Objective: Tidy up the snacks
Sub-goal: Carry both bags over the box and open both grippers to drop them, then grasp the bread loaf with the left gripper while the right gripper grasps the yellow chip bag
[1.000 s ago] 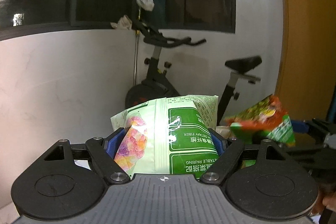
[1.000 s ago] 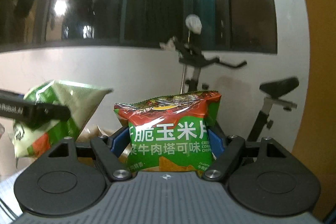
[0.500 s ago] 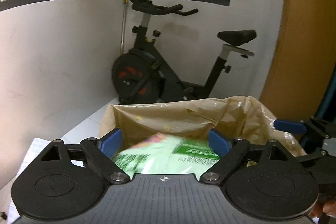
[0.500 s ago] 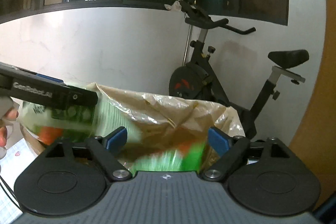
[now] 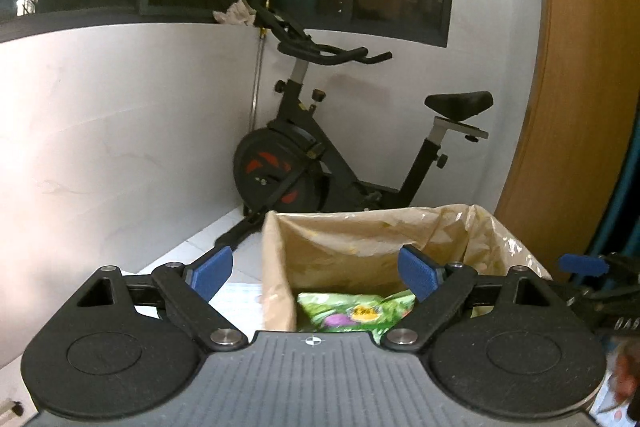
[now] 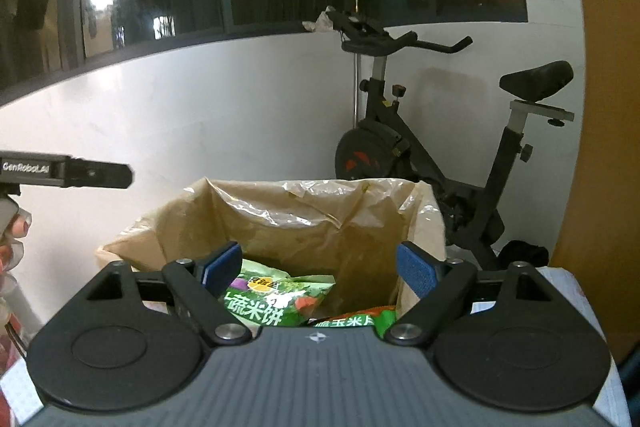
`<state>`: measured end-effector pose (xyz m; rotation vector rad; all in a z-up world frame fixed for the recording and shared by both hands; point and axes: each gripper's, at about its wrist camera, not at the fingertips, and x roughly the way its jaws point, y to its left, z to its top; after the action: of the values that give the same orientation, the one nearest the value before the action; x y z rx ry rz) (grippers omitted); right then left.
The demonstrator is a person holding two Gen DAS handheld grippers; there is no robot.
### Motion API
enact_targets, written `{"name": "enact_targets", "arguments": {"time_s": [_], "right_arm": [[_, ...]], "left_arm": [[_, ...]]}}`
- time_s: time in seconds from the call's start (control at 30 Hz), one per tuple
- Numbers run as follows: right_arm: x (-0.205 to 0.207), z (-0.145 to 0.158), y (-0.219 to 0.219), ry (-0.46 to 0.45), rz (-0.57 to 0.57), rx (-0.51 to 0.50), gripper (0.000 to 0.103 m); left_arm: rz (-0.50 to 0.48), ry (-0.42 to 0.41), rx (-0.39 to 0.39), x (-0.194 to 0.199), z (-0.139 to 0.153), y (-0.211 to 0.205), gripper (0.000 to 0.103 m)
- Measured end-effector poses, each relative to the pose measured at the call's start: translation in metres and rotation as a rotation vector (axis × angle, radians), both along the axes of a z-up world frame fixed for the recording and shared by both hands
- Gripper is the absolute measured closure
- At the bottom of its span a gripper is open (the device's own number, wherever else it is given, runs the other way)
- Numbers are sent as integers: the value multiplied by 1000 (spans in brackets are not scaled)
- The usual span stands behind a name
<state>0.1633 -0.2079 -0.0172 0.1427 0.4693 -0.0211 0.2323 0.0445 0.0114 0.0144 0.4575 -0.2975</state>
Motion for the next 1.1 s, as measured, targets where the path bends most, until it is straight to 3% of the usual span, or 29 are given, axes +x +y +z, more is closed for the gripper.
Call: {"name": "enact_targets", "arguments": {"time_s": [0.23,0.4,0.63,0.83,1.1], "right_arm": [[-38,9,-11,-31,-30,33,16],[-63,-4,-15,-37,-58,20,16],[-85,-41,-10,9,-38,-31,16],[-93,-79,-3,104,-22,-50,16],[-91,-121,11,181,30,-112,16]], "left_arm": [[22,-20,14,-32,5,30,12],[62,-12,13,-53,-15,50,12],[97,58,-42,-75,-50,72,12],[133,114,-68,-87,-76,90,12],[147,150,-65,-90,-106,81,12]]}}
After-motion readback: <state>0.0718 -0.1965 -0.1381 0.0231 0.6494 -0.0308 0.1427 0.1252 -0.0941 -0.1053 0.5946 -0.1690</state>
